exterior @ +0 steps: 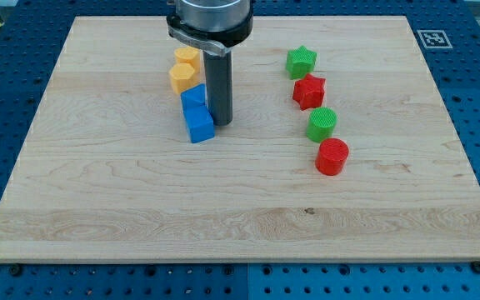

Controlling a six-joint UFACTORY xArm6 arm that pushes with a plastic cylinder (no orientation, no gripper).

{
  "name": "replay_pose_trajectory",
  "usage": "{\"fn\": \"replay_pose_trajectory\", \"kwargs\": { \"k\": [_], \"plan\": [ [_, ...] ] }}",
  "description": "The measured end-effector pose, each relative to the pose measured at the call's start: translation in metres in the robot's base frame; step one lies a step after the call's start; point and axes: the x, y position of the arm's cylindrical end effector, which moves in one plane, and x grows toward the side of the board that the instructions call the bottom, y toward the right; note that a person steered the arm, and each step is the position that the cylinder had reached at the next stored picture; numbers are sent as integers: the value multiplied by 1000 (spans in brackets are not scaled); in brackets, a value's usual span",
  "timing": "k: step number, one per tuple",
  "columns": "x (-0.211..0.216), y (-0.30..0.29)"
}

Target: Slightly move the yellow blocks to the right

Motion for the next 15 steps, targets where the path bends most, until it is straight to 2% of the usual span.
{"fn": "replay_pose_trajectory", "kwargs": {
  "k": [3, 5, 7, 8, 9, 10, 11, 15],
  "plan": [
    [42, 9],
    [121, 35],
    [126, 34],
    [109, -27],
    [68, -88],
    [10, -114],
    [-45, -113],
    [-73, -105]
  ]
}}
